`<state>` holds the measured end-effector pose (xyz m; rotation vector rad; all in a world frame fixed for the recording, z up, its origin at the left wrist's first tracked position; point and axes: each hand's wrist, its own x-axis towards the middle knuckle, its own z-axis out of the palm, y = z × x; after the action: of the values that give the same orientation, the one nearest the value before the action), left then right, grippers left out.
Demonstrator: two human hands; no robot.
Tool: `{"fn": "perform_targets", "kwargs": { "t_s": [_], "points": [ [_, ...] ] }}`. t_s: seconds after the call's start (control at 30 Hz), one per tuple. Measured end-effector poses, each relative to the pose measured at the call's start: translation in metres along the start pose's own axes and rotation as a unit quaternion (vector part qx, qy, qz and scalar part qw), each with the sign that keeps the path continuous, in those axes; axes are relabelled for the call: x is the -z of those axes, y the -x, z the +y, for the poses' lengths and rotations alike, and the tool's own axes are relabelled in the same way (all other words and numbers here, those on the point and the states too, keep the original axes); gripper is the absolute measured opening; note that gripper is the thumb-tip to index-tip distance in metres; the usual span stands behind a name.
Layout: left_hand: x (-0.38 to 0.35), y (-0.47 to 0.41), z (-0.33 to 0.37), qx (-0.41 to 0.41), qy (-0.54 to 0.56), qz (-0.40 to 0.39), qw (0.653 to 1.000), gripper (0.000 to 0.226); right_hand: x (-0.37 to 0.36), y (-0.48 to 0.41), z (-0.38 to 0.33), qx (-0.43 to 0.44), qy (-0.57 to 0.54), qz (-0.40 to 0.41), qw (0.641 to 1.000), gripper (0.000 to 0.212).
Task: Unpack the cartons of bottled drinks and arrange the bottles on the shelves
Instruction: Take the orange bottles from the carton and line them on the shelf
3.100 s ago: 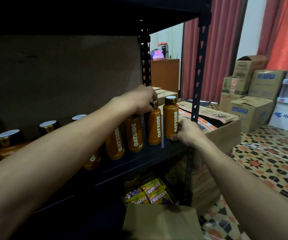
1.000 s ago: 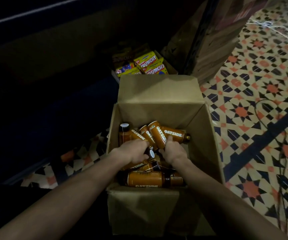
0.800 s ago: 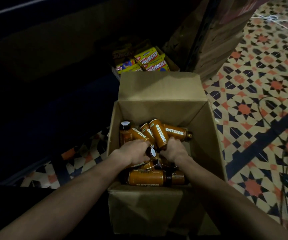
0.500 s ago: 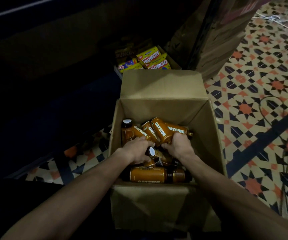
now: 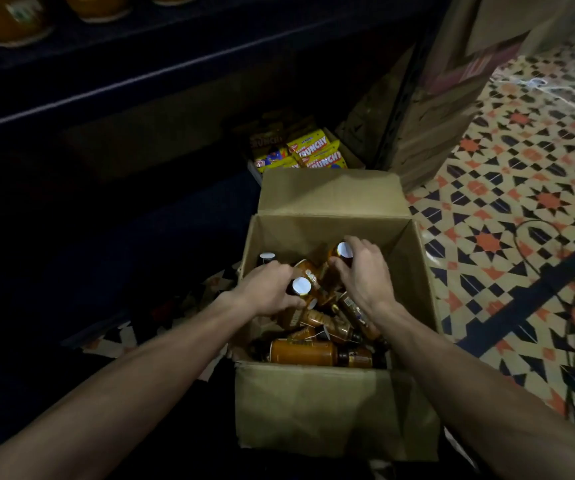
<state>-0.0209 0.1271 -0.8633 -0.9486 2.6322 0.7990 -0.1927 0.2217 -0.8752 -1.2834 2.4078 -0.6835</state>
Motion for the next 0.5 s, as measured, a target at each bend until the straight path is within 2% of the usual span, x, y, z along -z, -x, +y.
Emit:
{"fn": "perform_targets", "kwargs": {
  "t_s": [0.27,0.5],
  "points": [
    [0.068,0.034,0.009,-0.036,0.116,0.115,0.986,0.046,0.044,0.002,-0.042,0.04,-0.098,0.032,0.994,0.057],
    [0.146,0.076,0.017,-0.055,0.137,0.232,0.962,0.046,0.098,0.008,-0.099,0.151,-0.164,0.104,0.969,0.046]
  ]
}}
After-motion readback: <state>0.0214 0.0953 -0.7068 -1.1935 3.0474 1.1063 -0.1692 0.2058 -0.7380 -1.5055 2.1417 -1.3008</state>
